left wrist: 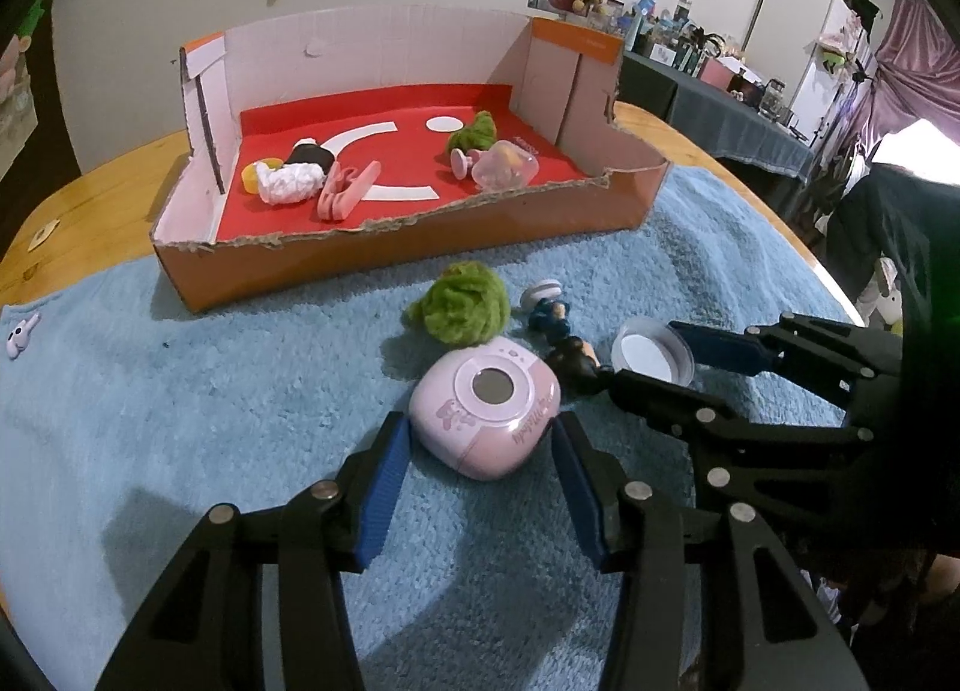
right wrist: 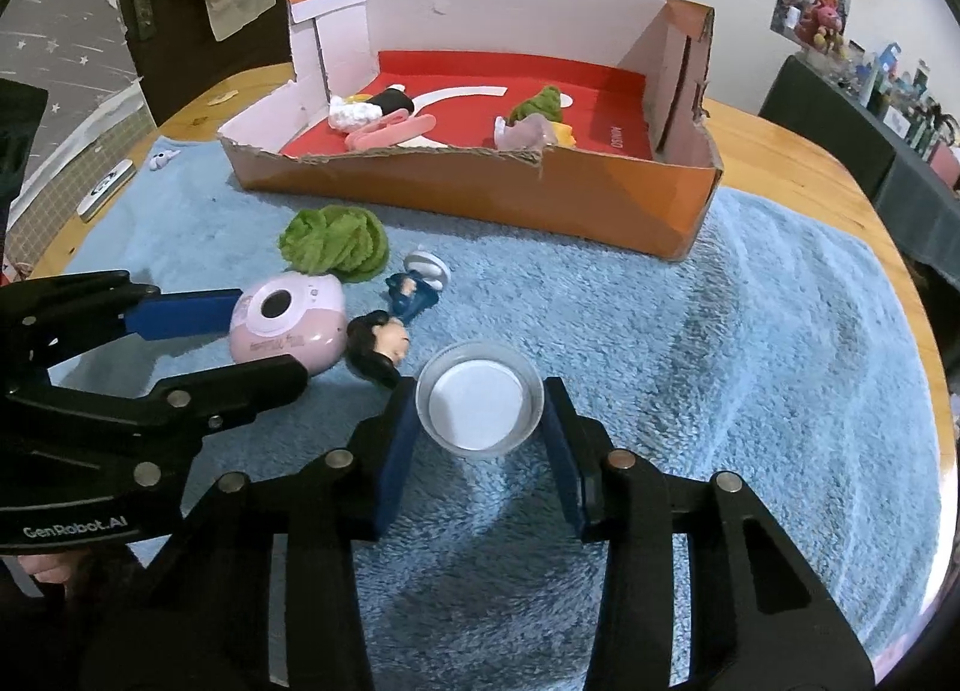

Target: Organize objects

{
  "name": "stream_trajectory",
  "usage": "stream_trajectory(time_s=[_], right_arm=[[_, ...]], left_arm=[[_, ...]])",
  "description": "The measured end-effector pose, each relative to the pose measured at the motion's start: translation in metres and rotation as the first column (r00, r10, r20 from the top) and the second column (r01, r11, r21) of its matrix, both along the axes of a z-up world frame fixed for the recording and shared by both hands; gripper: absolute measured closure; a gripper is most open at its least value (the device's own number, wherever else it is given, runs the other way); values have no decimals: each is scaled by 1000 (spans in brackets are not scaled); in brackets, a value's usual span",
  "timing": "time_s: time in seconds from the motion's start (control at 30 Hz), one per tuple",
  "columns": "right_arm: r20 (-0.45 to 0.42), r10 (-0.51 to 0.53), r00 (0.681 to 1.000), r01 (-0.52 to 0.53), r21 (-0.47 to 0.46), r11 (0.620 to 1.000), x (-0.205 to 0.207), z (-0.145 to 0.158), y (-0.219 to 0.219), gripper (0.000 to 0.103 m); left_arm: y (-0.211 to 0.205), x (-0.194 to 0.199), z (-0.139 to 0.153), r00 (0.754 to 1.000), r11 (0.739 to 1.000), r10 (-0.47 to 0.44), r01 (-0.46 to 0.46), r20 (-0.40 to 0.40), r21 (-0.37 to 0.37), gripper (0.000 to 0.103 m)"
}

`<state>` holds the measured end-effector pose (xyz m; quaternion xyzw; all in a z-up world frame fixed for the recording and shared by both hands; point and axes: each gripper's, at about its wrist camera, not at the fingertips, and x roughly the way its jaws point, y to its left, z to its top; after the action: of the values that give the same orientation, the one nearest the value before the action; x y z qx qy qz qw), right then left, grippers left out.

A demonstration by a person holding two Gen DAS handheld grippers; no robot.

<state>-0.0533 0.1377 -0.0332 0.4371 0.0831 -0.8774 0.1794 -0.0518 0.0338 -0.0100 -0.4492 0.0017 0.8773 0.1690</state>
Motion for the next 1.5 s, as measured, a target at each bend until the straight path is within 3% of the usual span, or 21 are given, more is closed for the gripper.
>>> stream_trajectory(time_s=[0.4, 0.93, 1.5], right_arm=[[4, 2, 1000, -2, -31, 1000, 1, 4, 3, 64], [13, -2, 1000, 2, -18, 1000, -2, -1, 5, 64], [7, 1, 1000, -1, -19, 1000, -4, 1, 3, 64]], left_arm=[[-3, 3, 3, 1000, 1000, 11, -10, -13, 22, 56], [1, -14, -1, 1000, 1000, 19, -20, -15, -24, 51], [-9, -10, 0, 999, 999, 54, -54, -3, -7, 53]])
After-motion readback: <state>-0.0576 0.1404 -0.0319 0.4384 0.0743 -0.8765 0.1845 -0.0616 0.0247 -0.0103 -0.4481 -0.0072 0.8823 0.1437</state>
